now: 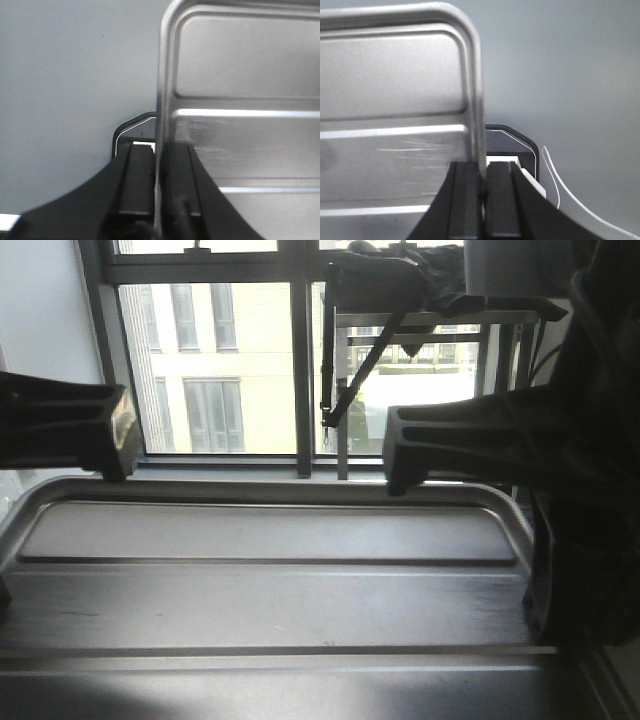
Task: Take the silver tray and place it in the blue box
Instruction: 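Hold the tray with both grippers while the base turns toward the bins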
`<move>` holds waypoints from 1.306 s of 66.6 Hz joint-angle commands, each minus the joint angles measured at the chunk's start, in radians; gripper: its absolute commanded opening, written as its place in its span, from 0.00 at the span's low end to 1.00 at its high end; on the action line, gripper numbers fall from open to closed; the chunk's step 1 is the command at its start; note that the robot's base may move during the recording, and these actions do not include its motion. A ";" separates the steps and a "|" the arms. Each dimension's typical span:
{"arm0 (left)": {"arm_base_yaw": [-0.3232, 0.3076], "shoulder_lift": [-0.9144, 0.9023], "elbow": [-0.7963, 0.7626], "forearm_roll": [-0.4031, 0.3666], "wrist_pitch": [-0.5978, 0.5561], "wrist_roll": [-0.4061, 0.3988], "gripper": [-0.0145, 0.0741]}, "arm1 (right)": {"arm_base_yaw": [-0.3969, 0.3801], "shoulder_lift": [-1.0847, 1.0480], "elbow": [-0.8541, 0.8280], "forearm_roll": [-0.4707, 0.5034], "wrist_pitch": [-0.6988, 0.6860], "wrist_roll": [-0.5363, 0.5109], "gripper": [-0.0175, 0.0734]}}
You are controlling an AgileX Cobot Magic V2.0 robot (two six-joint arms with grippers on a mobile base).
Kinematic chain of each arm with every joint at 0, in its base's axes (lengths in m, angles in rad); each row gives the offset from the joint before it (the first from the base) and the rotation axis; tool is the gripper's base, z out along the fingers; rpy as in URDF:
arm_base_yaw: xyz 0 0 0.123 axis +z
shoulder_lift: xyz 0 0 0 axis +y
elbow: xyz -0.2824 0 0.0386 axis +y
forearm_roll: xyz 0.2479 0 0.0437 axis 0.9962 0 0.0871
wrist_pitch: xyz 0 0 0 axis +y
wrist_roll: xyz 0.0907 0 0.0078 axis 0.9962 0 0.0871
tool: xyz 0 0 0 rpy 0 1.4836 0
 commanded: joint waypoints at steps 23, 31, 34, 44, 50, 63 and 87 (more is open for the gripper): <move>-0.007 -0.027 -0.027 0.016 -0.012 -0.008 0.16 | 0.000 -0.029 -0.025 -0.029 -0.024 0.000 0.25; -0.007 -0.027 -0.027 0.016 -0.012 -0.008 0.16 | 0.000 -0.029 -0.025 -0.029 -0.024 0.000 0.25; -0.007 -0.027 -0.027 0.016 -0.012 -0.008 0.16 | 0.000 -0.029 -0.025 -0.029 -0.024 0.000 0.25; -0.007 -0.027 -0.027 0.016 -0.012 -0.008 0.16 | 0.000 -0.029 -0.025 -0.029 -0.024 0.000 0.25; -0.007 -0.027 -0.027 0.016 -0.012 -0.008 0.16 | 0.000 -0.029 -0.025 -0.029 -0.024 0.000 0.25; -0.007 -0.027 -0.027 0.016 -0.012 -0.008 0.16 | 0.000 -0.029 -0.025 -0.029 -0.024 0.000 0.25; -0.007 -0.027 -0.027 0.016 -0.012 -0.008 0.16 | 0.000 -0.029 -0.025 -0.029 -0.024 0.000 0.25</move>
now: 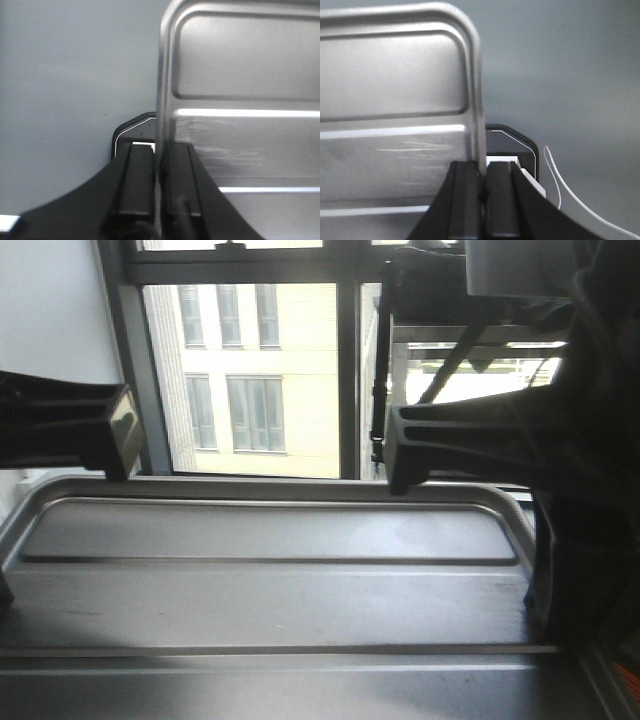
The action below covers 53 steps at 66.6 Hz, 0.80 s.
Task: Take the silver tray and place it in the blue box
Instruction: 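Hold the tray with both grippers while the base turns toward the bins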
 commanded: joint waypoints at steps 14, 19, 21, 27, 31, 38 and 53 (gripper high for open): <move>-0.007 -0.027 -0.027 0.016 -0.011 -0.008 0.16 | 0.000 -0.029 -0.025 -0.029 -0.024 0.000 0.25; -0.007 -0.027 -0.027 0.016 -0.011 -0.008 0.16 | 0.000 -0.029 -0.025 -0.029 -0.024 0.000 0.25; -0.007 -0.027 -0.027 0.016 -0.011 -0.008 0.16 | 0.000 -0.029 -0.025 -0.029 -0.024 0.000 0.25; -0.007 -0.027 -0.027 0.016 -0.011 -0.008 0.16 | 0.000 -0.029 -0.025 -0.029 -0.024 0.000 0.25; -0.007 -0.027 -0.027 0.016 -0.011 -0.008 0.16 | 0.000 -0.029 -0.025 -0.029 -0.024 0.000 0.25; -0.007 -0.027 -0.027 0.016 -0.011 -0.008 0.16 | 0.000 -0.029 -0.025 -0.029 -0.023 0.000 0.25; -0.007 -0.027 -0.027 0.016 -0.011 -0.008 0.16 | 0.000 -0.029 -0.025 -0.029 -0.015 0.000 0.25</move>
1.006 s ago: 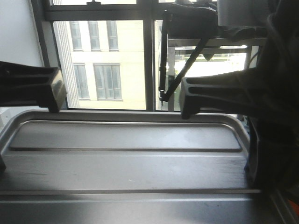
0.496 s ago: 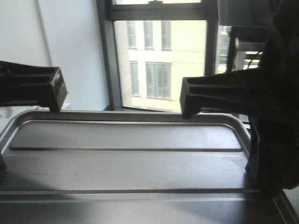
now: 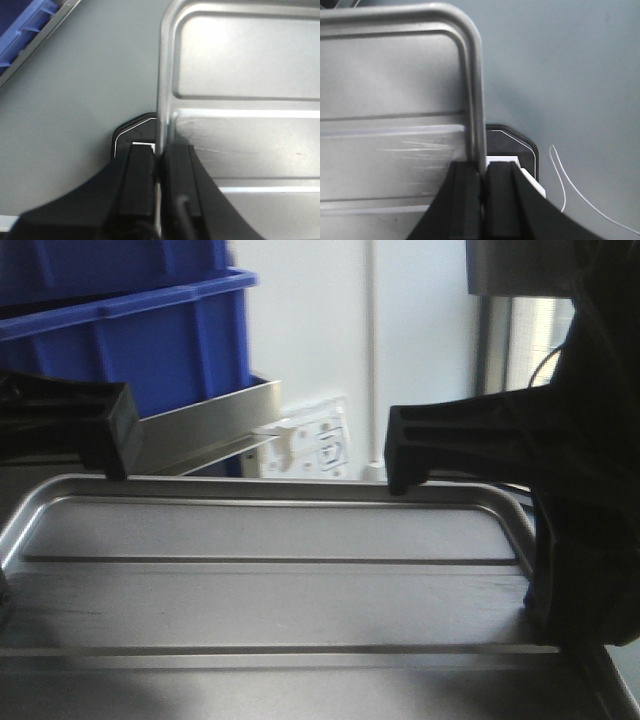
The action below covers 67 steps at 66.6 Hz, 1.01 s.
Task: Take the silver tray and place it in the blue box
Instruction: 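Hold the tray with both grippers while the base turns toward the bins, then carry the tray with both grippers up to the blue bin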
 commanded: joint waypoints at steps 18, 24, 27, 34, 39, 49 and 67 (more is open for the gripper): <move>-0.007 -0.027 -0.027 0.015 -0.009 -0.008 0.16 | 0.000 -0.029 -0.025 -0.029 -0.005 0.000 0.25; -0.007 -0.027 -0.027 0.015 -0.009 -0.008 0.16 | 0.000 -0.029 -0.025 -0.029 -0.005 0.000 0.25; -0.007 -0.027 -0.027 0.015 -0.009 -0.008 0.16 | 0.000 -0.029 -0.025 -0.029 -0.005 0.000 0.25; -0.007 -0.027 -0.027 0.015 -0.009 -0.008 0.16 | 0.000 -0.029 -0.025 -0.029 -0.005 0.000 0.25; -0.007 -0.027 -0.027 0.015 -0.009 -0.008 0.16 | 0.000 -0.029 -0.025 -0.029 -0.005 0.000 0.25; -0.007 -0.027 -0.027 0.015 -0.009 -0.008 0.16 | 0.000 -0.029 -0.025 -0.029 -0.005 0.000 0.25; -0.007 -0.027 -0.027 0.015 -0.009 -0.008 0.16 | 0.000 -0.029 -0.025 -0.029 -0.005 0.000 0.25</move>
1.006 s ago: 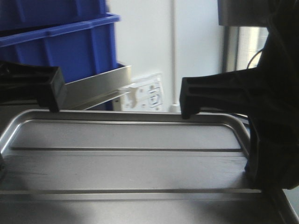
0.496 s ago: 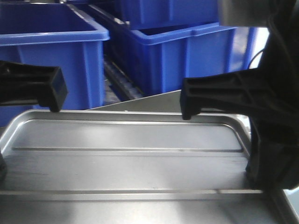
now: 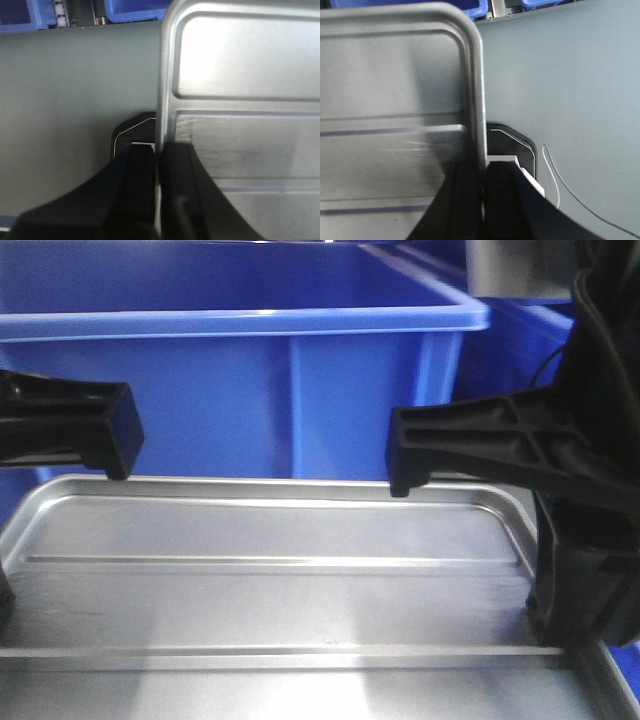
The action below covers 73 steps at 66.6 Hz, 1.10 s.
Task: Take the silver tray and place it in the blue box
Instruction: 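Carry the tray with both grippers up to the blue bin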
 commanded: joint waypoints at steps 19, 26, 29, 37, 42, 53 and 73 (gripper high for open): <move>-0.007 -0.027 -0.027 0.015 -0.007 -0.008 0.16 | 0.000 -0.029 -0.025 -0.029 -0.009 0.000 0.25; -0.007 -0.027 -0.027 0.015 -0.007 -0.008 0.16 | 0.000 -0.029 -0.025 -0.029 -0.009 0.000 0.25; -0.007 -0.027 -0.027 0.015 -0.007 -0.008 0.16 | 0.000 -0.029 -0.025 -0.029 -0.009 0.000 0.25; -0.007 -0.027 -0.027 0.015 -0.007 -0.008 0.16 | 0.000 -0.029 -0.025 -0.029 -0.009 0.000 0.25; -0.007 -0.027 -0.027 0.015 -0.007 -0.008 0.16 | 0.000 -0.029 -0.025 -0.029 -0.009 0.000 0.25; -0.007 -0.027 -0.027 0.015 -0.007 -0.008 0.16 | 0.000 -0.029 -0.025 -0.029 -0.009 0.000 0.25; -0.007 -0.027 -0.027 0.015 -0.007 -0.008 0.16 | 0.000 -0.029 -0.025 -0.029 -0.009 0.000 0.25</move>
